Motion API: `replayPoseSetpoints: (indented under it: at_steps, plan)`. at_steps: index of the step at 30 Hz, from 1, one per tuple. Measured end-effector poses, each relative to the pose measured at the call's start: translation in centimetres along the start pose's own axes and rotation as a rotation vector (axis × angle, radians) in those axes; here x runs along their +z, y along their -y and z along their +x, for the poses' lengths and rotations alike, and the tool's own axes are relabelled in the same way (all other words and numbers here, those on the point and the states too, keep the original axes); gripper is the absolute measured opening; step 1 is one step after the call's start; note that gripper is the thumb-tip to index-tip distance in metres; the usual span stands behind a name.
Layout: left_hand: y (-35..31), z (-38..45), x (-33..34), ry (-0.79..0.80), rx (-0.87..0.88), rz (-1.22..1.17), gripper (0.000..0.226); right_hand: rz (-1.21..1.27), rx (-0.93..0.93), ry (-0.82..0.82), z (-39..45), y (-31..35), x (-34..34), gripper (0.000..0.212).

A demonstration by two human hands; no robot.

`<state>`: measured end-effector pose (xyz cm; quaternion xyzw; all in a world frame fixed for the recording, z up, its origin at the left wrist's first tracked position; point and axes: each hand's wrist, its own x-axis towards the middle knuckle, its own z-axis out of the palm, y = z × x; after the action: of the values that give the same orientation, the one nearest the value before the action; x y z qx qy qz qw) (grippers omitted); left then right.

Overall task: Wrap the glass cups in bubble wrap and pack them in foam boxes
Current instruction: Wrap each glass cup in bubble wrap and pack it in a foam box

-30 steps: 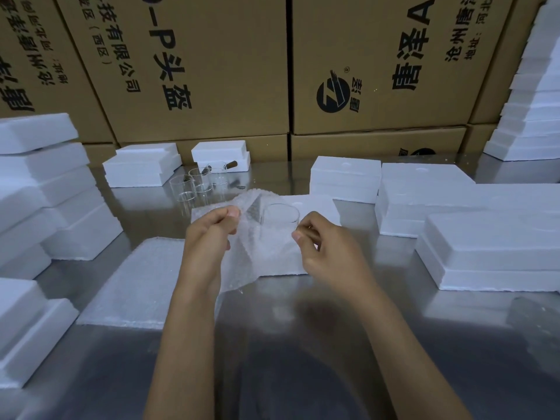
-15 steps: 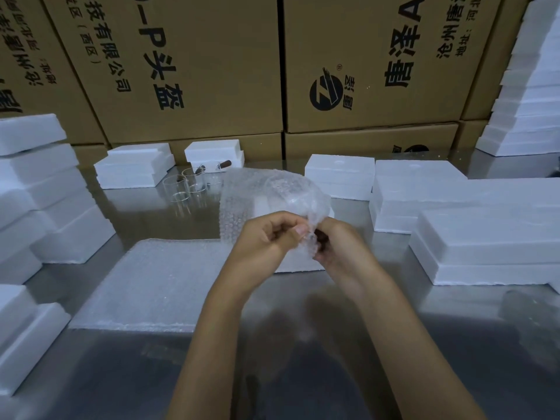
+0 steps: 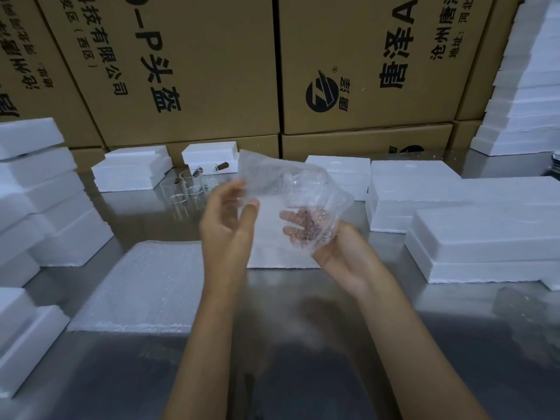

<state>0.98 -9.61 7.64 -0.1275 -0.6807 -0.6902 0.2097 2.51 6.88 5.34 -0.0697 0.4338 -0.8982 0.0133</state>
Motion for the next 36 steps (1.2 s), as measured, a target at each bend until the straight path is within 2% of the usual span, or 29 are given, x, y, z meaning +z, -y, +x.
replayPoseSetpoints:
  at_steps: [3,6,9,11,14,18,22,25,29,33,36]
  plan:
    - [0.5,0.4,-0.9,0.019,-0.081,-0.043,0.063,-0.085,0.057,0.052,-0.6,0.5,0.0,0.024]
    - [0.9,0.5,-1.4,0.129,-0.179,-0.114,0.075,-0.2,0.097,0.046,-1.3,0.5,0.2,0.027]
    - [0.9,0.6,-1.4,0.225,-0.251,-0.148,0.057,-0.33,0.084,-0.012,-1.6,0.4,0.5,0.046]
    - [1.0,0.6,-1.1,0.265,-0.27,-0.166,0.046,-0.405,0.065,-0.022,-1.7,0.5,0.9,0.042]
    - [0.9,0.4,-0.7,0.273,-0.295,-0.201,0.048,-0.475,0.047,-0.034,-1.8,0.6,1.2,0.027]
    - [0.6,0.3,-0.9,0.294,-0.328,-0.262,0.052,-0.619,0.016,0.006,-2.1,0.4,1.7,0.023]
    - [0.3,0.1,-0.7,0.355,-0.337,-0.306,0.056,-0.805,-0.048,-0.025,-2.3,0.2,1.9,0.025]
    - [0.1,0.0,-0.4,0.386,-0.339,-0.307,0.06,-0.829,-0.068,-0.022,-2.2,0.2,1.8,0.017]
    - [0.0,-0.3,0.0,0.418,-0.358,-0.319,0.051,-0.788,-0.103,-0.047,-2.0,-0.1,1.9,0.014]
    - [-0.1,-0.3,0.5,0.314,-0.403,-0.421,0.07,-0.671,-0.092,-0.099,-1.6,-0.5,2.3,0.02]
    - [0.1,0.1,0.2,0.27,-0.39,-0.508,0.053,-0.618,-0.063,-0.122,-1.7,-0.5,2.3,0.022]
